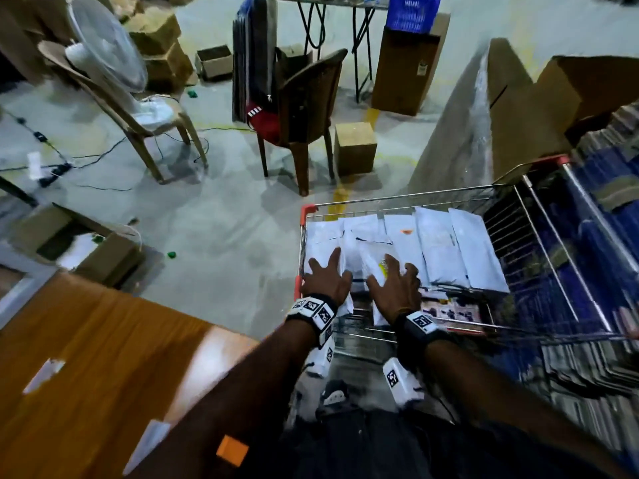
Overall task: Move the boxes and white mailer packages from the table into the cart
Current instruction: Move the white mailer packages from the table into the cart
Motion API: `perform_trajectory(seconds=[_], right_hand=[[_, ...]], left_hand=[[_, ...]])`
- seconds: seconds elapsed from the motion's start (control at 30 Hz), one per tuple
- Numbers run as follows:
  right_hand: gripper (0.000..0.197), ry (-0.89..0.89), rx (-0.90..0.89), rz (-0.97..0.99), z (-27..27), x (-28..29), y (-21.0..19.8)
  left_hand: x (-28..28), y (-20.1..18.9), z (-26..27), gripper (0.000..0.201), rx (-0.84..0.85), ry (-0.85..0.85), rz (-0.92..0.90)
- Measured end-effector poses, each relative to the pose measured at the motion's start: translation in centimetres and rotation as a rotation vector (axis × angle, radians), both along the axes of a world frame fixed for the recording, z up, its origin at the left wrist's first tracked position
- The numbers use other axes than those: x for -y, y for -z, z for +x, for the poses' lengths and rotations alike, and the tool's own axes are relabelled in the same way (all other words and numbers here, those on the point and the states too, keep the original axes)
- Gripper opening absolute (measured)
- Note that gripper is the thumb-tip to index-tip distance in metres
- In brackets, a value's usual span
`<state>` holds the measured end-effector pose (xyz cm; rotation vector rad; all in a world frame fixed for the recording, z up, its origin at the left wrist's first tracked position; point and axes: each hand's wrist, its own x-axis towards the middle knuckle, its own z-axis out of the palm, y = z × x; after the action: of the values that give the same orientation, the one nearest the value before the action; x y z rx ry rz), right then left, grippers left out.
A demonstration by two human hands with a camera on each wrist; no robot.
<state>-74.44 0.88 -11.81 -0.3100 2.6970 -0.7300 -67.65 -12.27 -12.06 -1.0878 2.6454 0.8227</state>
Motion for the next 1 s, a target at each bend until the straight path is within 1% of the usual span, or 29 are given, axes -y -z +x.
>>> perform_trajectory(seconds=[0.07,0.17,0.27,0.33,0.4,0.47,0.53,0.63,0.7,0.8,0.9,1.0], right_hand=[[0.068,0.015,0.021,0.030,-2.4,1.9,1.1],[0.067,0.023,0.049,0.058,-4.4,3.5,2.5],[0.065,0.011,0.028,0.078,-5.9,5.4,3.7],[0.064,0.019,0.021,0.089,-6.9,6.9,4.3],[0.065,0.034,0.020,0.093,-7.7,8.0,4.8],[0.068,0.015,0.058,0.105,-8.3,9.1,5.7],[0.069,-0.059,0.147,0.145,-9.0,9.9,6.7],[0.061,-0.238,0.264,0.199,-9.5,10.3,8.3],[0.062,-0.365,0.245,0.270,-9.8,10.0,8.7],[0.073,-0.515,0.176,0.428,-10.7,9.7,8.9],[0.077,-0.542,0.201,0.449,-11.3,9.9,8.5],[0.077,-0.501,0.210,0.404,-11.1,10.0,8.0]], left_hand=[[1.4,1.1,-2.4,0.064,0.022,-0.016,0.027],[2.4,2.2,-4.2,0.063,0.052,-0.066,0.061],[3.4,3.6,-5.9,0.060,0.072,-0.114,0.040],[4.3,4.5,-7.0,0.059,0.080,-0.127,0.025],[4.9,5.2,-8.1,0.059,0.093,-0.130,0.048],[5.7,5.8,-9.0,0.058,0.102,-0.123,0.062],[6.5,6.5,-9.5,0.058,0.135,-0.093,0.091],[7.6,7.9,-9.3,0.061,0.210,-0.035,0.161],[8.2,8.4,-9.1,0.064,0.233,-0.015,0.184],[8.7,8.7,-9.2,0.067,0.222,0.005,0.156],[9.1,8.6,-9.2,0.072,0.225,0.021,0.161],[9.2,8.1,-9.2,0.074,0.225,0.028,0.158]])
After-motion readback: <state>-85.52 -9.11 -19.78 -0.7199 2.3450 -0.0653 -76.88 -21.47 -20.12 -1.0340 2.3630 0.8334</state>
